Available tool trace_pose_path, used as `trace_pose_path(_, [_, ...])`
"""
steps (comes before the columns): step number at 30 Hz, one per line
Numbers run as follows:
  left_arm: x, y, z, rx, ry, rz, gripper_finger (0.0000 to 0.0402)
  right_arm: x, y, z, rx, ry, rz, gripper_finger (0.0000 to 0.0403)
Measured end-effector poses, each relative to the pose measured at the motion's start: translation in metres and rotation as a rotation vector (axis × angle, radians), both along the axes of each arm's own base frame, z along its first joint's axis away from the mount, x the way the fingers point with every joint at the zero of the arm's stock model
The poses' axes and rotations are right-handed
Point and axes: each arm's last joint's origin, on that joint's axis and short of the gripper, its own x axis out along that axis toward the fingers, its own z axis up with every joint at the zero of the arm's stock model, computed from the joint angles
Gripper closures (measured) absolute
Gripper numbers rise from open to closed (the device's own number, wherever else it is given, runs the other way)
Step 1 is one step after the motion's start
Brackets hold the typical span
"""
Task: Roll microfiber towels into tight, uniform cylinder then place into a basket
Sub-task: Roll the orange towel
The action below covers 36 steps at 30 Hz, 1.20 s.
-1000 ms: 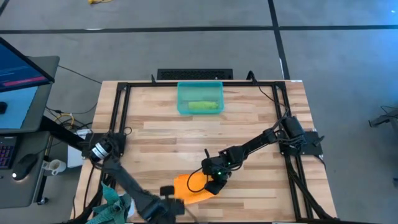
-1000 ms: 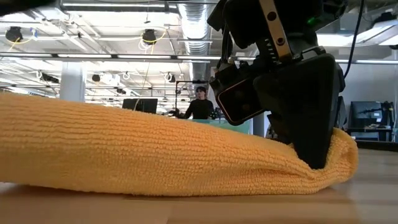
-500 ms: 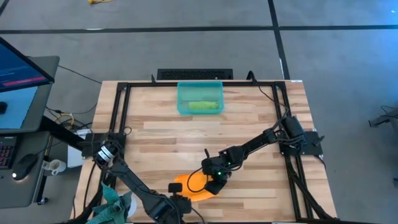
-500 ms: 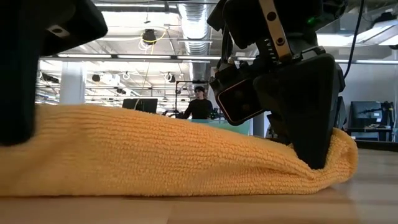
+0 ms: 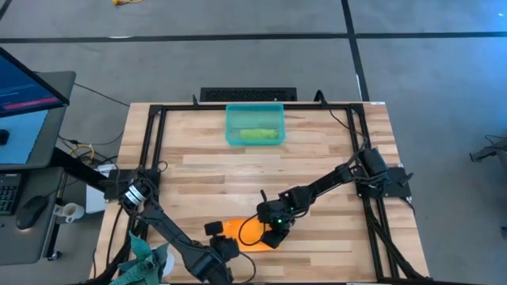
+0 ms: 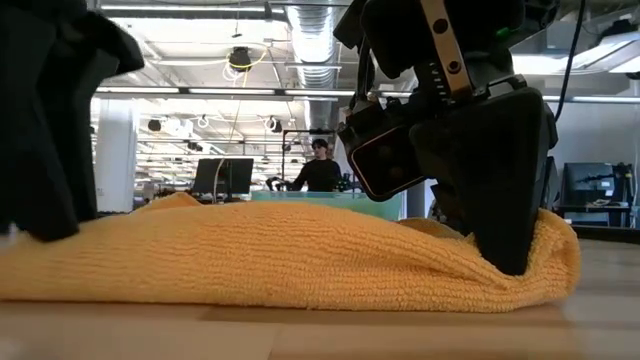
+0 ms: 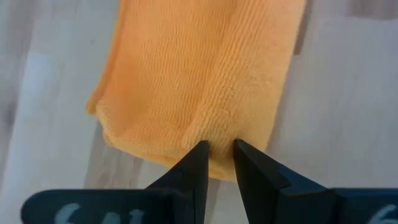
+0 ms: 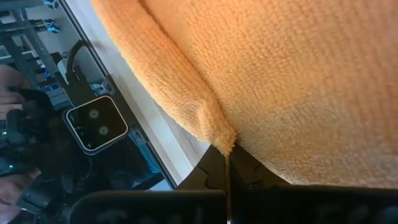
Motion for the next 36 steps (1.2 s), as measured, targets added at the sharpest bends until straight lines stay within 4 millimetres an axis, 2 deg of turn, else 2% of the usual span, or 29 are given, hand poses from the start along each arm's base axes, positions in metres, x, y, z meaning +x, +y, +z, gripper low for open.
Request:
trace_pose_path(6, [-0.003,0.008,-0.016,-0.028,0.022,0.054,0.0331,0.000,0.001,0.000,0.005,-0.008,-0.002,0.0391])
trace_pose_path(12, [-0.005,0.010,-0.020,-0.053,0.029,0.095,0.0331,0.000,0.004,0.000,-0.014,-0.017,-0.009,0.0383])
trace_pose_path(20, [-0.007,0.008,-0.021,-0.062,0.027,0.091,0.0331,-0.001,0.008,0.000,-0.063,-0.041,-0.020,0.0299])
trace_pose_path(23, [-0.007,0.008,-0.022,-0.064,0.029,0.091,0.0331,0.000,0.003,0.001,-0.034,-0.035,-0.003,0.0270])
trace_pose_path(30, [-0.007,0.008,-0.022,-0.064,0.031,0.093,0.0331,-0.006,0.001,0.022,-0.114,-0.113,0.016,0.0237])
trace_pose_path(36, [-0.007,0.007,-0.023,-0.066,0.032,0.094,0.0331,-0.026,-0.005,0.063,-0.320,-0.190,0.027,0.0230])
